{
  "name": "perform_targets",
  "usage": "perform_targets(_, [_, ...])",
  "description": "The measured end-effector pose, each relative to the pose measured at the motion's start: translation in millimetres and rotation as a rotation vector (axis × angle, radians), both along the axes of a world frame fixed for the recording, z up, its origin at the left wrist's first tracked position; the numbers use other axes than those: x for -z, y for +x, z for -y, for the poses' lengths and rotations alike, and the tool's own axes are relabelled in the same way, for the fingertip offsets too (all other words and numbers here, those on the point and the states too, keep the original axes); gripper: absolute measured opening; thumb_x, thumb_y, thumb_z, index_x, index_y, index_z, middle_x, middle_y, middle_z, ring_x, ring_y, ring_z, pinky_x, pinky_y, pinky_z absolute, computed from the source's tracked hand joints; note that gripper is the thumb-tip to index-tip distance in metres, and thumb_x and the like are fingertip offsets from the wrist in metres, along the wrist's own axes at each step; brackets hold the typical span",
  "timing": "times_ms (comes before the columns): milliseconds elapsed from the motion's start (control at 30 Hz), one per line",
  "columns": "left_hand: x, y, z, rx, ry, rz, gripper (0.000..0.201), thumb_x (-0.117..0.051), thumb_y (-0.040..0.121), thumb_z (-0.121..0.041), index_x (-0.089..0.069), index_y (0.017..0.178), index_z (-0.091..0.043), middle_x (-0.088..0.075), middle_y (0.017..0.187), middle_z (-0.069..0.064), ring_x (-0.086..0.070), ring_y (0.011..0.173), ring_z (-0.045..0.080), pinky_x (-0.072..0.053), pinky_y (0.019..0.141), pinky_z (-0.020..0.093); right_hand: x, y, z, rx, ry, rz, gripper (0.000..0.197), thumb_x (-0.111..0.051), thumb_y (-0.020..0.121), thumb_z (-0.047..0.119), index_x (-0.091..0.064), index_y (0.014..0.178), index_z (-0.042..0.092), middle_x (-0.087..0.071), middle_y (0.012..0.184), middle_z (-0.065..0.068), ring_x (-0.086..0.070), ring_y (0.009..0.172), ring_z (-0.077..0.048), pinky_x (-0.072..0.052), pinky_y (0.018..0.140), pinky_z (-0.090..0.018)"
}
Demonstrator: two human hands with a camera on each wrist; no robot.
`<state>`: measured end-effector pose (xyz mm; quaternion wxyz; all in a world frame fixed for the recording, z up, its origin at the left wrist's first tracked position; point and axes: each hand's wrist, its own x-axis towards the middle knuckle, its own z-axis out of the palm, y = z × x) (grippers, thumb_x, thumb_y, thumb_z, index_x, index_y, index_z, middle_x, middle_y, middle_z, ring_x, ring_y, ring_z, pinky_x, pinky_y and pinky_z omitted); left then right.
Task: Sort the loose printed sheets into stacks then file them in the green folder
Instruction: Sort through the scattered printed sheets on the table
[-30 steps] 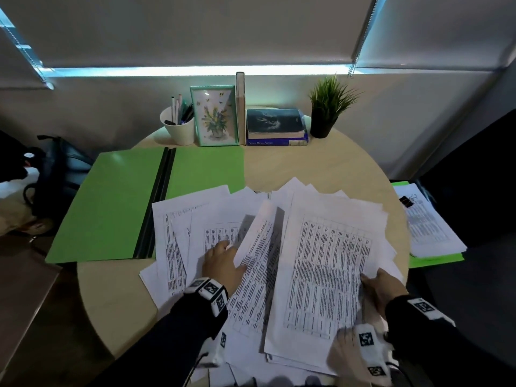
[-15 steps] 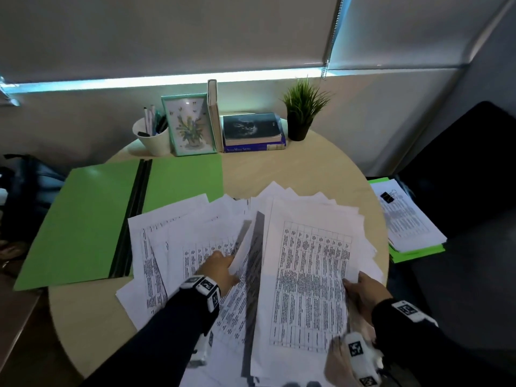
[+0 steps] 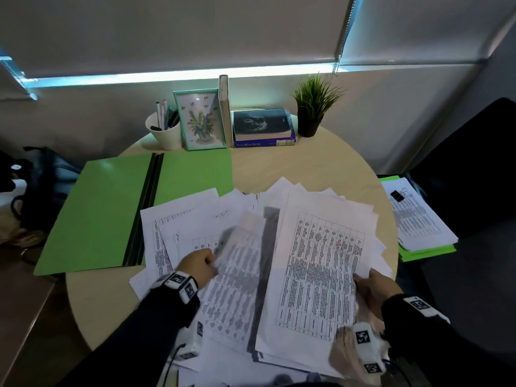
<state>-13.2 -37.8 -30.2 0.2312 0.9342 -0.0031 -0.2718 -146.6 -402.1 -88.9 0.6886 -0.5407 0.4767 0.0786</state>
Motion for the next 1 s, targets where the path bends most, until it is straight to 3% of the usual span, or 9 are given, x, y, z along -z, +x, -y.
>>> perform_targets(100, [-5.2, 1.2, -38.6, 0.028, 0.099, -0.114, 0.02, -0.068, 0.082, -0.023, -0.049, 0.076, -0.019, -0.048, 0.072, -0.002, -0.045, 0.065, 0.014, -0.032, 0.058, 0.024, -2.3, 2.0, 2.6, 0.019, 0.035, -0.001, 0.034, -0.043, 0.092, -0.008, -0.044, 0.126, -0.01, -0.066, 0.084, -0.017, -0.062, 0.073, -0.03, -0.051, 0.072, -0.033])
perform_targets(233, [-6.9, -2.7, -66.4, -0.009, 0.149, -0.095, 0.033, -0.072, 0.078, -0.037, -0.066, 0.103, -0.016, -0.058, 0.097, 0.005, -0.058, 0.085, 0.02, -0.046, 0.077, 0.023, -7.3, 2.7, 3.4, 0.108, 0.057, -0.022, 0.053, -0.039, 0.095, -0.006, -0.019, 0.144, -0.005, -0.058, 0.119, -0.018, -0.065, 0.067, -0.021, -0.053, 0.065, -0.025])
perform_targets(333, [-9.4, -1.1, -63.4, -0.069, 0.133, 0.073, 0.029, -0.071, 0.078, -0.041, -0.06, 0.08, -0.015, -0.049, 0.098, 0.011, -0.056, 0.098, 0.028, -0.041, 0.076, 0.028, 4.7, 3.7, 12.4, 0.174, 0.078, -0.074, 0.061, -0.045, 0.094, -0.002, -0.018, 0.148, 0.005, -0.07, 0.088, -0.004, -0.049, 0.032, -0.005, -0.041, 0.036, -0.013])
perform_targets(433, [-16.4, 3.1, -43.6, -0.145, 0.269, 0.267, 0.037, -0.065, 0.082, -0.044, -0.067, 0.103, -0.013, -0.047, 0.12, 0.011, -0.041, 0.115, 0.03, -0.038, 0.095, 0.037, 8.9, 2.8, 16.2, 0.212, 0.08, -0.095, 0.059, -0.045, 0.095, 0.002, -0.019, 0.148, 0.006, -0.072, 0.074, -0.001, -0.051, 0.035, -0.006, -0.042, 0.037, -0.012])
perform_targets(500, [-22.5, 8.1, -25.5, -0.155, 0.325, 0.342, 0.037, -0.064, 0.083, -0.045, -0.067, 0.11, -0.019, -0.046, 0.125, 0.008, -0.038, 0.116, 0.029, -0.035, 0.1, 0.039, 3.6, 2.3, 12.6, 0.181, 0.075, -0.102, 0.056, -0.043, 0.096, 0.004, -0.021, 0.146, 0.003, -0.063, 0.087, -0.005, -0.054, 0.046, -0.011, -0.045, 0.044, -0.016])
perform_targets(633, [-13.8, 22.7, 10.3, -0.046, 0.266, 0.263, 0.047, -0.063, 0.081, -0.049, -0.062, 0.119, -0.021, -0.045, 0.128, 0.004, -0.039, 0.119, 0.026, -0.034, 0.101, 0.038, 6.9, 2.4, 9.7, 0.111, 0.038, -0.125, 0.049, -0.045, 0.094, 0.002, -0.03, 0.141, -0.002, -0.056, 0.109, -0.015, -0.059, 0.09, -0.03, -0.046, 0.078, -0.033])
perform_targets(767, [4.5, 34.8, 34.7, 0.049, 0.197, 0.172, 0.053, -0.062, 0.085, -0.044, -0.054, 0.128, -0.014, -0.041, 0.135, 0.008, -0.04, 0.124, 0.029, -0.035, 0.105, 0.037, 11.4, 4.1, 10.6, 0.089, 0.063, -0.13, 0.034, -0.055, 0.09, 0.009, -0.046, 0.122, 0.004, -0.058, 0.11, -0.017, -0.054, 0.09, -0.025, -0.041, 0.076, -0.036])
perform_targets(867, [11.5, 43.2, 43.0, 0.066, 0.22, 0.129, 0.047, -0.063, 0.084, -0.04, -0.054, 0.122, -0.012, -0.045, 0.128, 0.013, -0.046, 0.118, 0.032, -0.041, 0.1, 0.037, 10.6, 4.2, 11.6, -0.025, 0.031, -0.151, 0.064, -0.09, 0.052, 0.031, -0.049, 0.095, 0.008, -0.057, 0.095, -0.017, -0.052, 0.08, -0.024, -0.043, 0.069, -0.032])
perform_targets(1000, [15.8, 51.5, 44.8, 0.006, 0.132, 0.072, 0.033, -0.07, 0.08, -0.028, -0.048, 0.101, -0.013, -0.056, 0.106, 0.011, -0.059, 0.086, 0.029, -0.05, 0.075, 0.034, -0.3, 5.0, 10.5, 0.01, 0.057, -0.137, 0.03, -0.053, 0.091, 0.001, -0.041, 0.117, -0.008, -0.051, 0.117, -0.018, -0.047, 0.064, -0.019, -0.037, 0.061, -0.026])
